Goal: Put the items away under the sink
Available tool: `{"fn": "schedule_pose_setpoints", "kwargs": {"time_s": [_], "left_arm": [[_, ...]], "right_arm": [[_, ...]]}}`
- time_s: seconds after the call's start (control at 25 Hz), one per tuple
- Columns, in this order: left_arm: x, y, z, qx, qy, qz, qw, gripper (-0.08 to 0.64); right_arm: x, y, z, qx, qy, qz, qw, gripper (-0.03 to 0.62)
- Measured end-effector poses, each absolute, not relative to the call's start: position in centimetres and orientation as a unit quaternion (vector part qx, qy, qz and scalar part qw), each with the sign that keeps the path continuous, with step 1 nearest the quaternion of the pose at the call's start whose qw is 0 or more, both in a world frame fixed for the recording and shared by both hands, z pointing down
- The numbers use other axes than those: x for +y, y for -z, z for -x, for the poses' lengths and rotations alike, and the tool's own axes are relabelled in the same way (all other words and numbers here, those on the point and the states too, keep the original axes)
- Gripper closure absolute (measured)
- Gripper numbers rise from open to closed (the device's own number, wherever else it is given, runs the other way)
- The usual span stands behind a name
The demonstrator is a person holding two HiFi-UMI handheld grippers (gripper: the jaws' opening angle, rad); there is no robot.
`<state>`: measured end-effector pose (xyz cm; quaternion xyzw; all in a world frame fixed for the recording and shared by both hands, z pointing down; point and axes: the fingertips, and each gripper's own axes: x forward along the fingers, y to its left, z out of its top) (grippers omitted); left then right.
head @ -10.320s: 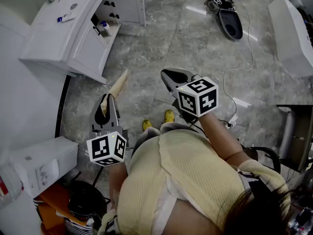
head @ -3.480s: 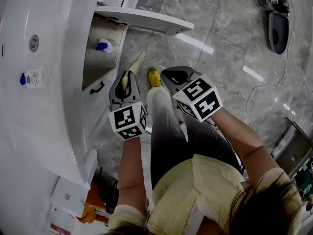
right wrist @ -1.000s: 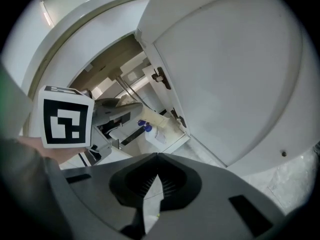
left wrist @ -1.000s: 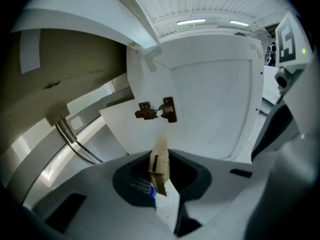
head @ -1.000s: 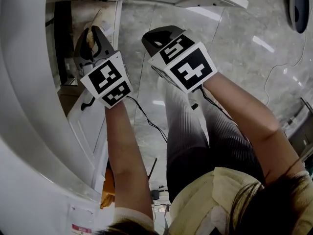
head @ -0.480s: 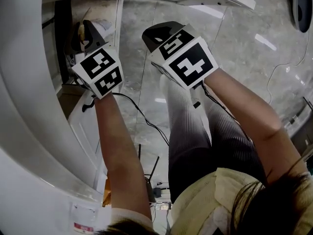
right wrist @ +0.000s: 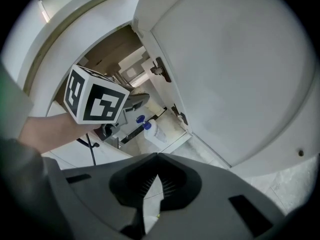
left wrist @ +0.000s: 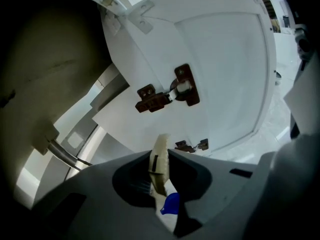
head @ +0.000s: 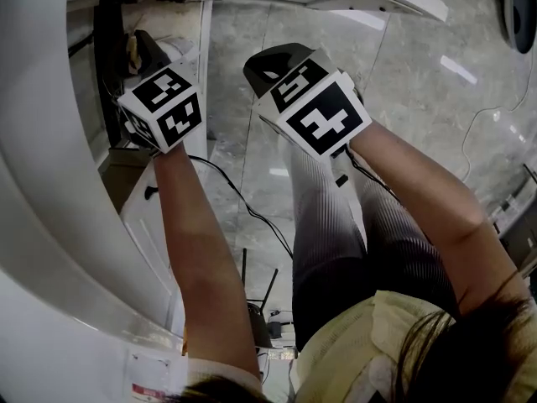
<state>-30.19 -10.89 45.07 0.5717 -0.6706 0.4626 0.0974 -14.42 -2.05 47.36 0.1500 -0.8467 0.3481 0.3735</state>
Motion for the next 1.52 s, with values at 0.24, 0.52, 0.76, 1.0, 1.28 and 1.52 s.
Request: {"fn": "schedule_pose_setpoints", "kwargs": {"time_s": [0.24,0.52,0.76,1.0,1.28,1.52], "left_arm": [[-11.2,-45.9,30.9,-0.666,-0.471,-0.570,0.097,0.480],[-11.3,-47.5,31.9,-0.663,-0.485,-0.561,0.101,0.480],[-11.5,-48.1,33.4,-0.672,-0.488,-0.547,0.107,0.480],[-12.2,-49.2,34.2,-0.669,-0.498,-0.543,0.100,0.479],[-12.3,-50.6,35.8,-0.678,-0.495,-0.529,0.126,0.479],[-13.1,-51.4,36.4,-0.668,-0.510,-0.529,0.117,0.477]], "right_arm": [[-3.1,-48.1,15.3,-0.848,-0.346,-0.161,0.367,0.566],[-4.4,-49.6,17.1,-0.849,-0.344,-0.174,0.361,0.566],[-4.4,-49.8,18.7,-0.850,-0.347,-0.174,0.355,0.566],[-3.8,-50.1,18.6,-0.851,-0.344,-0.169,0.359,0.566],[-3.6,-50.7,17.8,-0.845,-0.349,-0.169,0.368,0.566],[-3.8,-50.7,18.1,-0.845,-0.352,-0.172,0.365,0.566]]}}
